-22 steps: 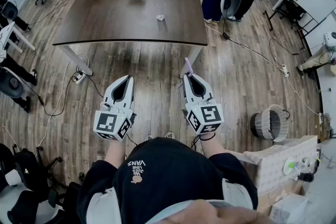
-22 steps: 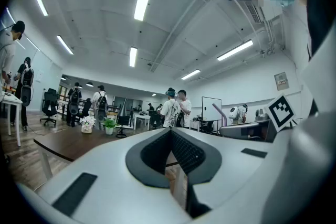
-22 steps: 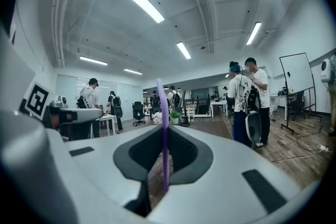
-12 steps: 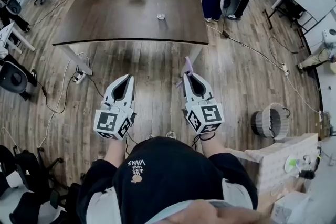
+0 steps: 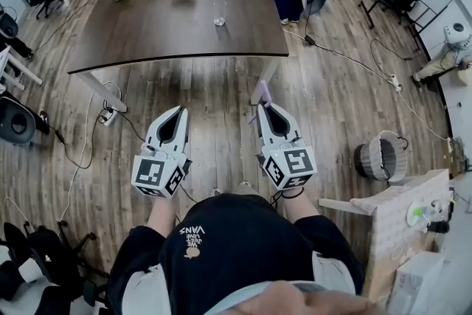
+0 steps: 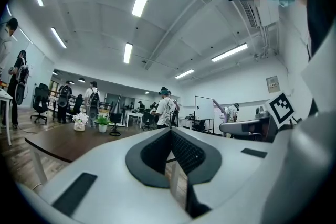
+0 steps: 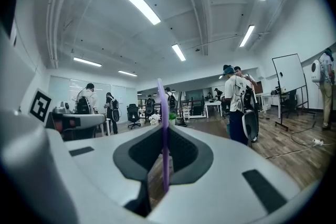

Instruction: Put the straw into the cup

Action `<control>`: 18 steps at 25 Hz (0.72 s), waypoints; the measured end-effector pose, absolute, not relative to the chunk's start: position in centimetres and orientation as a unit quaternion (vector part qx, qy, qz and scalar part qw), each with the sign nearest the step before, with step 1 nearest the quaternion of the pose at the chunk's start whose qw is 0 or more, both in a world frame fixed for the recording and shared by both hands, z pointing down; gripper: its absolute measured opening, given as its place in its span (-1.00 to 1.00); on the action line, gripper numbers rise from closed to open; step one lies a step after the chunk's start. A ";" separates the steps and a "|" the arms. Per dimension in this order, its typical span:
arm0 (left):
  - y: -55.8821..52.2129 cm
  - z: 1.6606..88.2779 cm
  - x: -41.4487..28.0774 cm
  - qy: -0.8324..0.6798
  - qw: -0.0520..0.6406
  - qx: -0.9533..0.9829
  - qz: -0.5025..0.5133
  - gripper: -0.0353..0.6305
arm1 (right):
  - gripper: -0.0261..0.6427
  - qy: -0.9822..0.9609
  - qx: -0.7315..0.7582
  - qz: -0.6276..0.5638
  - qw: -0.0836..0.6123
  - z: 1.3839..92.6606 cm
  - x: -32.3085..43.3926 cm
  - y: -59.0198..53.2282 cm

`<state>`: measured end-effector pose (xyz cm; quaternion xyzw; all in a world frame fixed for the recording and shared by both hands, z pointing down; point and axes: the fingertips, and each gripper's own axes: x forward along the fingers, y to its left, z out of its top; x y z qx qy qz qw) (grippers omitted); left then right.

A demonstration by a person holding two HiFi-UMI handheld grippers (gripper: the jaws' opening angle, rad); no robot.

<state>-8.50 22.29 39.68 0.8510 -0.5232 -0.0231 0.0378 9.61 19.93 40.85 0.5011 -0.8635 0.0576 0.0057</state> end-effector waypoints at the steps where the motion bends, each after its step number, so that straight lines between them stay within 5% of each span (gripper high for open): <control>1: 22.3 39.9 -8.5 -0.520 0.039 0.853 -0.022 -0.87 | -0.80 -0.862 0.503 0.058 0.005 40.9 9.6 20.1; 18: 16.5 41.3 -6.1 -0.510 0.053 0.858 -0.013 -0.87 | -0.80 -0.863 0.502 0.060 0.006 41.3 11.1 14.7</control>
